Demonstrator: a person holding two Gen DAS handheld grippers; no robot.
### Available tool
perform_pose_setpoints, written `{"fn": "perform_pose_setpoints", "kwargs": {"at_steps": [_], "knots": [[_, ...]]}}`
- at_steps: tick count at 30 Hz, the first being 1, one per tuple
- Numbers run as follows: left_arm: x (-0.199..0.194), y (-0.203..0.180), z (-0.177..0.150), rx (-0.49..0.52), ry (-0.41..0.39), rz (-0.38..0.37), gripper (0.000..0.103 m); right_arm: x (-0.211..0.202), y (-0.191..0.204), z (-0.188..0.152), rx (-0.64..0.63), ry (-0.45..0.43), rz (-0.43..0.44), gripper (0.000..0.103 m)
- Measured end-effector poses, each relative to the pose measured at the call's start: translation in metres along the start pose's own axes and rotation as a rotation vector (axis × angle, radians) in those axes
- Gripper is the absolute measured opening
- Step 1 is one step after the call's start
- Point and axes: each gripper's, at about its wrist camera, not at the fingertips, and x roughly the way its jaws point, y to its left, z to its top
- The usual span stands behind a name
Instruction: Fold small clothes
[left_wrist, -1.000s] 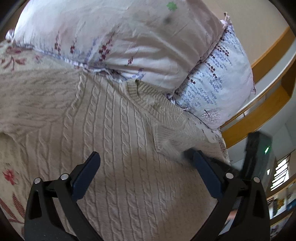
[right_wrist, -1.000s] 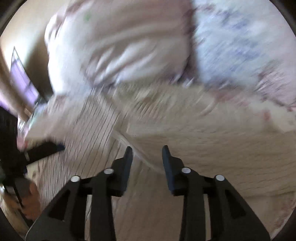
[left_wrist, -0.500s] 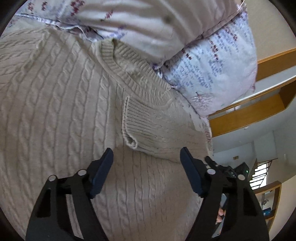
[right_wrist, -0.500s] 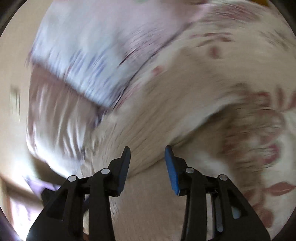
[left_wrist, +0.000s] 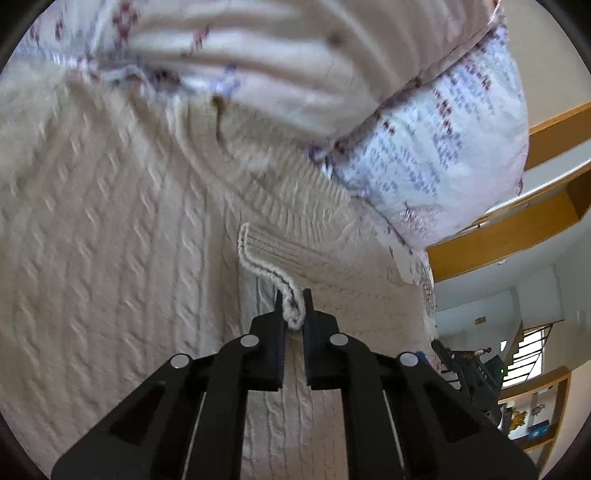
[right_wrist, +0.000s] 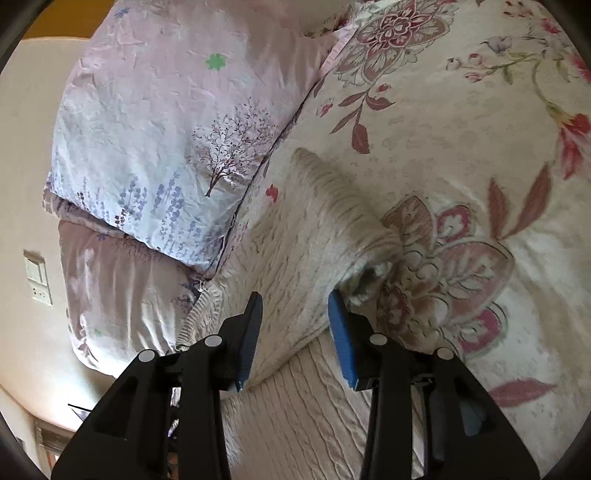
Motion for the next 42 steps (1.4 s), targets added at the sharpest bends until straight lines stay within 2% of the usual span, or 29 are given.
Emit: {"fn": "perform_pose_setpoints", "kwargs": {"at_steps": [5,11,12,13,15,19,21,23,24,25,26,28,30,34,38,40,42], "knots": [[-0.033,0.020,0.014,0.010,-0.106,0.105,0.007,0.002,0.000,-0.005,-0.022,0.019,-0.027,0.040],[-0.029,0.036,0.014,0.026,-0.070,0.157,0.008,0.014,0.009,-0.005,-0.053,0.008,-0.047,0.040],[-0.026,0.035,0.013,0.038,-0.070,0.173,0.008,0.015,0.009,-0.004,-0.058,0.002,-0.055,0.034],[-0.024,0.036,0.013,0.057,-0.069,0.197,0.008,0.019,0.009,-0.002,-0.059,-0.005,-0.072,0.020],[-0.020,0.035,0.010,0.084,-0.070,0.230,0.009,0.022,0.007,0.001,-0.064,-0.021,-0.113,0.011],[-0.018,0.031,0.005,0.143,-0.089,0.284,0.014,0.020,0.009,-0.006,-0.113,-0.077,-0.200,0.010],[-0.027,0.030,0.002,0.156,-0.103,0.299,0.019,0.020,0.019,-0.013,-0.183,-0.082,-0.256,0.011],[-0.040,0.031,-0.002,0.162,-0.115,0.292,0.041,0.014,0.027,-0.021,-0.229,-0.090,-0.296,0.021],[-0.050,0.033,-0.004,0.158,-0.125,0.278,0.046,0.010,0.032,-0.024,-0.248,-0.100,-0.308,0.030],[-0.067,0.038,-0.008,0.149,-0.145,0.254,0.053,0.005,0.037,-0.028,-0.272,-0.119,-0.315,0.035],[-0.079,0.043,-0.010,0.141,-0.160,0.240,0.057,-0.002,0.046,-0.033,-0.317,-0.153,-0.324,0.040],[-0.110,0.057,-0.015,0.118,-0.200,0.224,0.061,-0.007,0.066,-0.044,-0.415,-0.196,-0.333,0.044],[-0.134,0.069,-0.018,0.095,-0.238,0.237,0.062,0.004,0.093,-0.058,-0.555,-0.146,-0.293,0.049],[-0.191,0.114,-0.026,-0.003,-0.313,0.301,0.062,0.053,0.130,-0.090,-0.740,0.014,-0.272,0.050],[-0.229,0.160,-0.030,-0.155,-0.359,0.336,0.062,0.098,0.153,-0.122,-0.901,0.082,-0.311,0.050],[-0.243,0.179,-0.032,-0.223,-0.379,0.334,0.062,0.109,0.156,-0.134,-0.943,0.102,-0.327,0.050],[-0.252,0.193,-0.032,-0.274,-0.401,0.328,0.062,0.126,0.154,-0.145,-0.974,0.159,-0.351,0.050]]}}
